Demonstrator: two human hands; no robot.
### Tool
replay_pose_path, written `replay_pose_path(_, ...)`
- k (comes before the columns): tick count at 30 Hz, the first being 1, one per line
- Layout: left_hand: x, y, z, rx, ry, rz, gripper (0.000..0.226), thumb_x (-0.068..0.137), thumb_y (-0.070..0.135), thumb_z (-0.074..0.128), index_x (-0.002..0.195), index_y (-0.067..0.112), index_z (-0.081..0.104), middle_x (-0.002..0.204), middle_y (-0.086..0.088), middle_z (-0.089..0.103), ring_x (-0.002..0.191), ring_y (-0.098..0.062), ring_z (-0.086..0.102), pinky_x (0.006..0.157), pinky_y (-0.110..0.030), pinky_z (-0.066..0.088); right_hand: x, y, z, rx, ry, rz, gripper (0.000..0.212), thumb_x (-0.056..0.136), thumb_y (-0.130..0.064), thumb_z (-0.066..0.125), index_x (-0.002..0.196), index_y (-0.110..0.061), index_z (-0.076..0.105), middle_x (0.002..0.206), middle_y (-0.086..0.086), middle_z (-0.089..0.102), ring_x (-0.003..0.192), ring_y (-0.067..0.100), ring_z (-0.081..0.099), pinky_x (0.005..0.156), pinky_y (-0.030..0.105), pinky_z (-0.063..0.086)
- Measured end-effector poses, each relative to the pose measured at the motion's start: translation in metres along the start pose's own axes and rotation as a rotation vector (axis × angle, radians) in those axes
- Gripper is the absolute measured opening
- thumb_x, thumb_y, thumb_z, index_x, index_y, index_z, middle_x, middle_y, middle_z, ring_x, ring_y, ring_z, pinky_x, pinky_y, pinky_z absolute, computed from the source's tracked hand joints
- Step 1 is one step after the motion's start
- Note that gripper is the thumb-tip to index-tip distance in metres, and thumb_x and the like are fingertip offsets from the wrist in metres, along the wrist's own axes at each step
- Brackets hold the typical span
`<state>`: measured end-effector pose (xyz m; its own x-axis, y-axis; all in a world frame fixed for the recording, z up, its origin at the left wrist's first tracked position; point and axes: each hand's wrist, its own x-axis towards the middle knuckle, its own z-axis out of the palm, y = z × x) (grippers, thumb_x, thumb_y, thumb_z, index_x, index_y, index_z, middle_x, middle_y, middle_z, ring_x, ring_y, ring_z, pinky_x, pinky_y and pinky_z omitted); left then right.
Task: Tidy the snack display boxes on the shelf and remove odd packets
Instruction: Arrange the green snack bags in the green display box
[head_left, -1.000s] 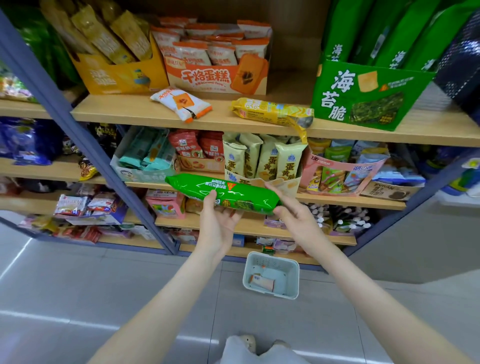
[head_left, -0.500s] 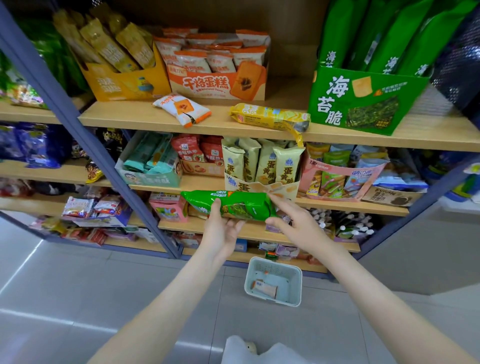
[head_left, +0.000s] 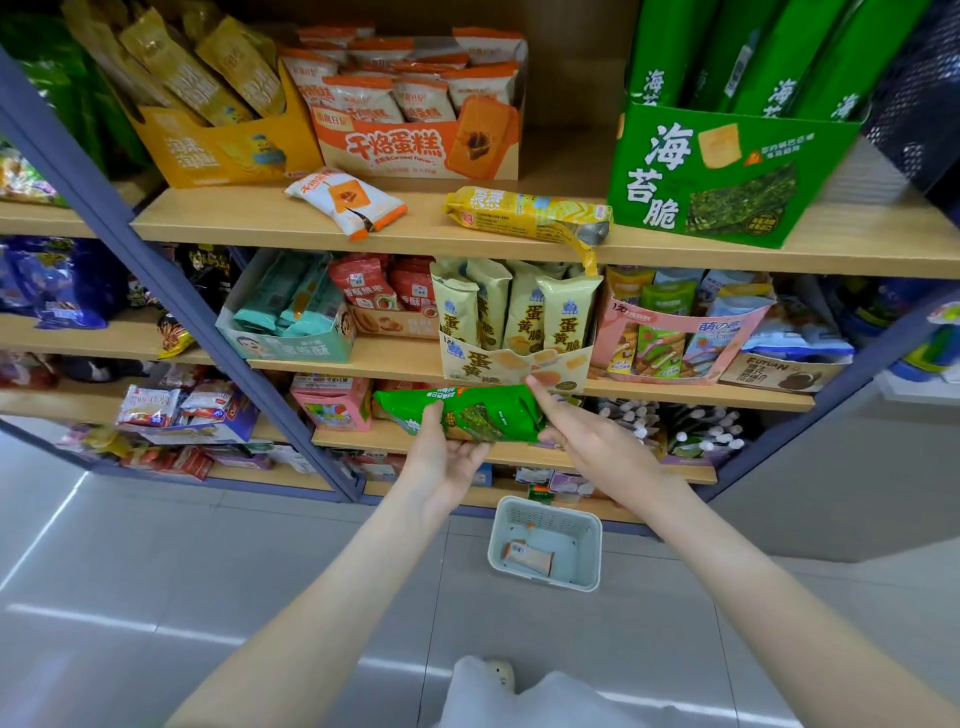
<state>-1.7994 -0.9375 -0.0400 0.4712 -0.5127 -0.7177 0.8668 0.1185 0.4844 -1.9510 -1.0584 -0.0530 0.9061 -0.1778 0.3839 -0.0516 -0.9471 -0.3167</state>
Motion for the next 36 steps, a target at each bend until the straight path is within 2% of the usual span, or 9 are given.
replay_pose_path(7,0.003,-0.002,-0.01,-0.055,0.007,-0.066,0.047,0.099,0.032,0.051,0.136,0.004,0.045,0.129,-0.026,0.056,0.11,-0.033,0.062,0.052,-0.035,0.058,0.001,-0.005,0.007,0.101,0.108,0.046,0.041,0.106,-0.035,0.024,0.143,-0.023,0.033,0.101,0.013,0.069,0.078,0.027,0.068,0.058,0.044,0.056)
replay_pose_path(10,0.001,0.0,-0.013,-0.014,-0.027,-0.083,0.047,0.101,0.032,0.049,0.136,0.0,0.044,0.13,-0.027,0.055,0.117,-0.035,0.059,0.062,-0.034,0.058,0.001,-0.008,0.005,0.176,0.125,0.062,0.036,0.105,-0.032,0.031,0.134,-0.017,0.044,0.106,0.016,0.07,0.085,0.024,0.068,0.067,0.043,0.057)
replay_pose_path(13,-0.002,0.003,-0.017,0.067,0.009,-0.118,0.042,0.105,0.027,0.042,0.133,-0.005,0.043,0.131,-0.031,0.054,0.119,-0.04,0.057,0.083,-0.045,0.053,-0.002,-0.009,0.009,0.184,0.157,-0.012,0.036,0.099,-0.017,0.043,0.132,-0.004,0.053,0.129,0.013,0.061,0.116,0.017,0.06,0.099,0.032,0.049)
replay_pose_path(17,-0.008,0.006,-0.02,0.131,-0.06,-0.107,0.05,0.097,0.04,0.054,0.133,0.007,0.047,0.125,-0.023,0.061,0.102,-0.035,0.065,0.062,-0.046,0.058,-0.004,-0.016,0.011,0.224,0.004,-0.117,0.035,0.099,-0.023,0.047,0.127,-0.007,0.061,0.134,0.007,0.058,0.123,0.013,0.055,0.107,0.026,0.041)
replay_pose_path(20,-0.016,0.003,-0.026,0.358,-0.076,-0.023,0.052,0.087,0.029,0.07,0.129,0.006,0.051,0.117,-0.02,0.066,0.091,-0.031,0.07,0.063,-0.043,0.057,-0.003,-0.034,0.008,0.488,-0.116,0.106,0.027,0.095,-0.034,0.056,0.116,-0.023,0.068,0.123,-0.013,0.065,0.114,0.003,0.06,0.099,0.025,0.047)
replay_pose_path(22,-0.021,0.0,-0.031,0.421,-0.139,0.03,0.057,0.083,0.018,0.073,0.132,0.001,0.049,0.107,-0.019,0.069,0.084,-0.029,0.072,0.061,-0.039,0.058,0.006,-0.045,0.005,0.716,-0.15,0.315,0.027,0.095,-0.025,0.058,0.12,-0.036,0.06,0.12,-0.019,0.064,0.112,-0.001,0.059,0.097,0.022,0.046)
replay_pose_path(27,-0.036,0.002,-0.043,0.444,-0.402,0.012,0.055,0.077,0.025,0.067,0.127,0.011,0.049,0.106,-0.016,0.066,0.085,-0.027,0.07,0.066,-0.037,0.057,0.019,-0.041,0.013,1.165,-0.165,0.762,0.067,0.086,-0.04,0.069,0.144,-0.024,0.039,0.138,-0.008,0.053,0.123,0.008,0.052,0.107,0.034,0.042)
replay_pose_path(30,-0.04,0.004,-0.049,0.573,-0.533,0.03,0.04,0.089,0.029,0.062,0.126,0.016,0.054,0.112,-0.008,0.068,0.097,-0.022,0.068,0.078,-0.037,0.058,0.018,-0.044,0.009,1.477,-0.233,0.756,0.043,0.087,-0.029,0.066,0.126,-0.014,0.058,0.123,0.004,0.066,0.112,0.018,0.062,0.094,0.033,0.049)
replay_pose_path(36,-0.051,0.019,-0.035,1.057,-0.575,0.284,0.048,0.088,0.047,0.061,0.128,0.021,0.054,0.125,-0.001,0.065,0.114,-0.016,0.063,0.092,-0.032,0.053,0.02,-0.047,0.0,1.487,-0.146,0.72,0.041,0.082,-0.021,0.067,0.122,-0.013,0.059,0.115,0.007,0.069,0.106,0.023,0.064,0.095,0.042,0.051)
